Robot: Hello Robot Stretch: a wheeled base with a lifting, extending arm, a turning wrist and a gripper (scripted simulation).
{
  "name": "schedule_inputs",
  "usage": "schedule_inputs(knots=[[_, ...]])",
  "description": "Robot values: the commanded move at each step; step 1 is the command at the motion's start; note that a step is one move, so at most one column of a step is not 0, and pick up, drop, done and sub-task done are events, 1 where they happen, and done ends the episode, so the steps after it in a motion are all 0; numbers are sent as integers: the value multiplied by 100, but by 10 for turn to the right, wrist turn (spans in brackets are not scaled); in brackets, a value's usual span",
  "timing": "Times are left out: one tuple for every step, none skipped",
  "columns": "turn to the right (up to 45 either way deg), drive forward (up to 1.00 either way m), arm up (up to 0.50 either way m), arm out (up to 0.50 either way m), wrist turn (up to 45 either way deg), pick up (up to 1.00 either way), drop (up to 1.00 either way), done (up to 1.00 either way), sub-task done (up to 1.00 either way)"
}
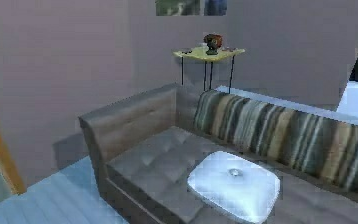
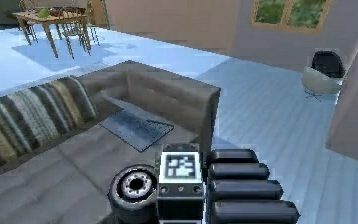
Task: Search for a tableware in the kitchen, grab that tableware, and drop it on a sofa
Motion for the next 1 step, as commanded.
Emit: schedule_inputs(knots=[[450, 0, 0, 0, 0, 0, 0, 0, 0]])
